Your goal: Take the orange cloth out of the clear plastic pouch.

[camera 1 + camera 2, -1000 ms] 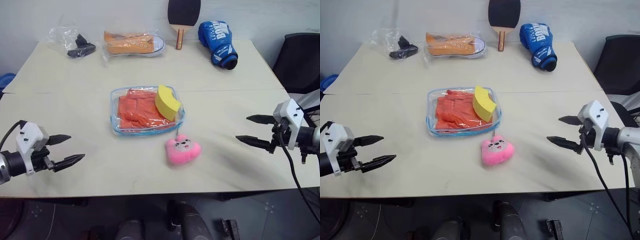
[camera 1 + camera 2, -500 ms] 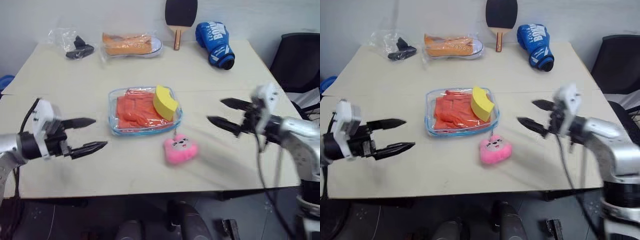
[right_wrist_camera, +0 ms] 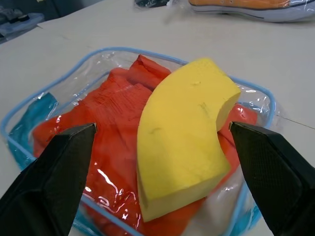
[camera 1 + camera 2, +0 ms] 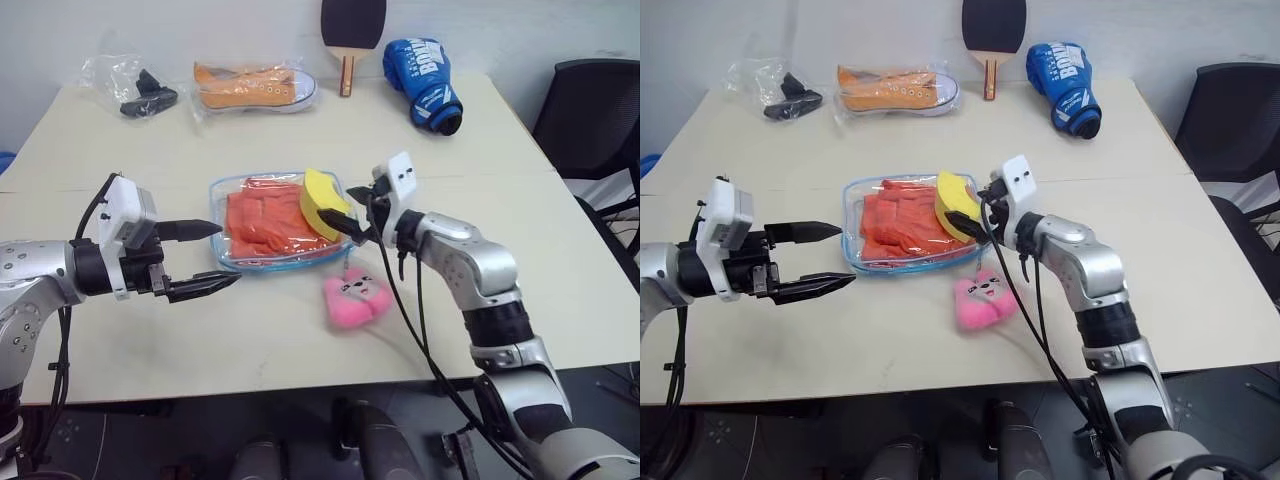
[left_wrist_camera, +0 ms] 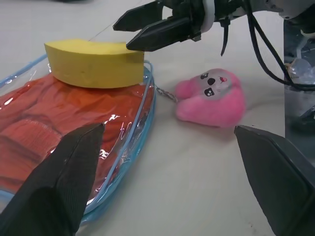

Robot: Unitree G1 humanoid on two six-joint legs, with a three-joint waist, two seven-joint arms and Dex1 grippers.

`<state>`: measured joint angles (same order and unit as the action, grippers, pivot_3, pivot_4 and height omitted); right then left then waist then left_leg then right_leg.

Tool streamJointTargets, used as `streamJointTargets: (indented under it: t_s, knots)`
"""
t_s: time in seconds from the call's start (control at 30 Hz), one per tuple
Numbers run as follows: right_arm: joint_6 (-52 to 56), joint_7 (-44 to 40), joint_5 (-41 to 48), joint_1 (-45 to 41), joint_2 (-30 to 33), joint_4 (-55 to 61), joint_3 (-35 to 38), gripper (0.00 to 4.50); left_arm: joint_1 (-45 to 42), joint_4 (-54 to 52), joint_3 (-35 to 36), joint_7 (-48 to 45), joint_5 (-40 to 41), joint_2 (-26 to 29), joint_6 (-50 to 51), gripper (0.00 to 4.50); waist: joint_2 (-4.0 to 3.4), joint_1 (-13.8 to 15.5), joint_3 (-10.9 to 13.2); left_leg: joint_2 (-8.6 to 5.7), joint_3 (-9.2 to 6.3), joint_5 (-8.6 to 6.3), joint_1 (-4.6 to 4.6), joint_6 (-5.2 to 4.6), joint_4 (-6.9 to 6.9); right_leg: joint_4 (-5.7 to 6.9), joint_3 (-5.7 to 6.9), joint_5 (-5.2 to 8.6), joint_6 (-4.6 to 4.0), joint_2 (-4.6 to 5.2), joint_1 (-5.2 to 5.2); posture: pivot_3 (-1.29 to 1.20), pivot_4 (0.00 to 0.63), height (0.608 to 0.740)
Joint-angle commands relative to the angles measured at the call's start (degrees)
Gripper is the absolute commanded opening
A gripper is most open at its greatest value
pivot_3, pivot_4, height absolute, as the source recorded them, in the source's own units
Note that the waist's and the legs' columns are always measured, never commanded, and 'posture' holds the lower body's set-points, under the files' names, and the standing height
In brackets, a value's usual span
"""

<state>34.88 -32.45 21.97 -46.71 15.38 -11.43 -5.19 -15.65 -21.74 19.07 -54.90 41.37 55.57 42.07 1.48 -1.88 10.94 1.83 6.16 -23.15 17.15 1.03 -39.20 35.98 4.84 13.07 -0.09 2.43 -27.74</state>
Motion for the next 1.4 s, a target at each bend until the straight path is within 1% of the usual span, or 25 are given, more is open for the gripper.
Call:
streamJointTargets:
  t_s: [0.03, 0.13, 0.23, 0.33, 0.43, 0.47, 0.5, 0.6, 0.7, 0.77, 0.83, 0.9, 1.0, 1.13, 1.2, 1.23, 1.27, 1.33, 1.4]
  knots:
    - [-2.6, -1.7, -2.1, -2.9, -1.3, -4.2, -1.0, 4.50, 0.5, -1.2, 0.6, 0.4, -0.5, 0.0, -1.5, 4.48, 0.00, 0.0, 0.0, 0.01, -0.01, 0.00, -0.01, 0.00, 0.00, 0.00, 0.00, 0.00, 0.00, 0.00, 0.00, 0.00, 0.150, 0.740]
    - [-2.2, -3.4, -3.2, -3.9, -2.1, -6.5, -2.3, 4.50, 1.1, -1.6, 0.6, 0.7, -0.9, -0.2, -1.9, 4.48, 0.00, 0.0, 0.0, 0.02, -0.04, 0.00, 0.01, 0.00, 0.00, 0.00, 0.01, 0.00, 0.00, 0.00, 0.00, 0.00, 0.150, 0.740]
    - [-2.0, -4.0, -3.5, -4.4, -2.9, -7.5, -2.0, 4.50, 1.6, -1.7, 0.5, 0.9, -1.6, -0.3, -2.5, 4.48, 0.00, 0.0, 0.0, 0.03, -0.04, 0.00, 0.02, -0.01, 0.00, 0.01, 0.01, -0.01, 0.01, 0.01, 0.00, 0.00, 0.150, 0.740]
    - [-2.0, -3.5, -2.8, -4.8, -3.7, -7.7, -0.5, 3.88, 1.6, -1.5, 0.3, 1.0, -1.9, -0.5, -2.9, 4.50, 0.00, 0.0, 0.0, 0.03, -0.04, 0.00, 0.02, -0.01, 0.00, 0.01, 0.01, -0.01, 0.01, 0.01, 0.00, 0.00, 0.150, 0.740]
    - [-1.2, -3.8, -2.6, -4.7, -3.1, -6.1, 0.2, 2.86, 0.8, -1.1, -0.3, 1.3, -1.8, -0.9, -3.0, 4.50, 0.00, 0.0, 0.0, 0.04, -0.04, 0.00, 0.01, -0.01, 0.00, 0.00, 0.01, -0.01, 0.01, 0.01, 0.00, 0.00, 0.150, 0.740]
    - [-0.4, -4.1, -2.3, -4.5, -2.4, -4.8, 0.5, 2.61, 0.3, -0.8, -0.8, 1.3, -1.8, -1.1, -3.2, 4.50, 0.00, 0.0, 0.0, 0.04, -0.04, 0.00, 0.01, -0.01, 0.00, 0.00, 0.01, -0.01, 0.01, 0.01, 0.00, 0.00, 0.150, 0.740]
    - [0.4, -4.3, -1.9, -4.2, -1.5, -3.1, 1.2, 2.53, -0.2, -0.6, -1.3, 1.4, -1.9, -1.3, -3.3, 4.50, 0.00, 0.1, 0.0, 0.04, -0.05, 0.00, 0.02, -0.01, 0.00, 0.00, 0.02, -0.01, 0.01, 0.02, 0.00, 0.00, 0.150, 0.740]
    - [3.1, -3.8, -0.2, -3.0, 2.8, 2.2, 5.2, 2.53, -2.9, -0.3, -3.8, 1.9, -1.8, -2.9, -3.4, 4.50, -0.01, 0.4, 0.0, 0.02, -0.06, -0.01, 0.04, -0.01, 0.00, 0.00, 0.03, -0.02, 0.02, 0.04, 0.00, 0.00, 0.150, 0.740]
    - [4.3, -2.0, -1.2, 0.4, 10.3, 5.6, 10.6, 2.53, -6.2, -0.8, -7.6, 2.4, -1.3, -5.6, -2.7, 4.50, -0.01, 1.1, 0.0, -0.05, -0.25, 0.01, 0.20, -0.08, -0.01, -0.08, 0.16, -0.07, 0.12, 0.11, 0.03, 0.00, 0.150, 0.740]
    - [5.3, -0.2, -1.9, 4.6, 16.5, 6.7, 15.7, 2.53, -8.5, -1.1, -11.3, 2.1, -1.6, -7.8, -2.7, 4.50, 0.00, 1.9, 0.0, -0.10, -0.27, -0.02, 0.22, -0.18, -0.02, -0.19, 0.18, -0.11, 0.18, 0.14, 0.08, 0.00, 0.150, 0.740]
    - [6.5, 0.7, -1.9, 9.1, 20.8, 8.3, 19.7, 2.53, -10.1, -1.1, -14.0, 1.5, -2.1, -9.3, -2.8, 4.50, 0.00, 2.1, 0.0, -0.12, -0.29, -0.04, 0.23, -0.24, -0.01, -0.32, 0.20, -0.14, 0.25, 0.14, 0.15, 0.00, 0.150, 0.740]
    - [7.6, 0.7, -1.7, 15.8, 24.8, 10.5, 23.9, 2.53, -11.7, -0.8, -16.5, 0.7, -2.7, -10.7, -3.4, 4.50, 0.00, 2.0, 0.0, -0.12, -0.23, -0.05, 0.24, -0.25, -0.01, -0.37, 0.20, -0.16, 0.29, 0.13, 0.15, 0.00, 0.150, 0.740]
    - [10.1, 1.5, -0.5, 25.6, 27.0, 14.4, 29.8, 2.53, -13.7, 0.7, -19.4, -1.1, -3.9, -12.2, -4.5, 4.50, -0.01, 1.5, 0.0, -0.09, -0.08, -0.05, 0.31, -0.24, 0.06, -0.38, 0.10, -0.16, 0.29, 0.06, 0.21, 0.00, 0.150, 0.740]
    - [12.3, 3.5, 1.1, 32.4, 25.1, 18.7, 33.1, 2.53, -15.4, 3.6, -21.6, -3.3, -6.3, -13.0, -6.8, 4.50, -0.01, 0.4, 0.0, -0.09, 0.19, 0.08, -0.08, -0.04, 0.06, -0.30, -0.38, -0.18, 0.22, -0.11, 0.33, 0.00, 0.150, 0.740]
    - [12.8, 4.8, 1.6, 33.8, 24.0, 19.4, 34.1, 3.21, -15.9, 4.5, -22.2, -4.0, -6.9, -13.4, -7.4, 4.50, -0.01, 0.1, 0.0, -0.09, 0.21, 0.18, -0.09, 0.04, 0.07, -0.32, -0.48, -0.20, 0.20, -0.16, 0.33, 0.00, 0.150, 0.740]
    - [13.0, 5.2, 1.7, 34.2, 23.8, 19.6, 34.4, 3.43, -16.1, 4.8, -22.5, -4.4, -7.2, -13.5, -7.7, 4.50, -0.01, 0.1, 0.0, -0.07, 0.23, 0.22, -0.10, 0.10, 0.09, -0.32, -0.53, -0.20, 0.20, -0.20, 0.32, 0.00, 0.150, 0.740]
    - [13.1, 5.6, 1.7, 34.4, 23.8, 19.7, 34.5, 3.83, -16.2, 5.0, -22.6, -4.7, -7.5, -13.5, -8.0, 4.50, -0.01, 0.1, 0.0, -0.06, 0.23, 0.22, -0.10, 0.11, 0.10, -0.30, -0.55, -0.20, 0.20, -0.22, 0.30, 0.00, 0.150, 0.740]
    - [12.6, 5.0, 1.3, 35.1, 25.3, 20.1, 34.2, 4.46, -16.3, 5.5, -22.9, -5.3, -8.3, -13.6, -8.6, 4.50, -0.02, 0.2, 0.0, -0.06, 0.22, 0.22, -0.10, 0.13, 0.13, -0.20, -0.55, -0.21, 0.18, -0.22, 0.24, 0.00, 0.150, 0.740]
    - [12.0, 3.0, 0.9, 35.5, 28.2, 20.5, 33.8, 4.46, -16.0, 6.1, -22.8, -5.8, -9.2, -13.4, -9.4, 4.50, -0.02, 0.4, 0.0, -0.07, 0.22, 0.22, -0.08, 0.13, 0.15, -0.20, -0.54, -0.21, 0.17, -0.21, 0.21, 0.00, 0.150, 0.740]
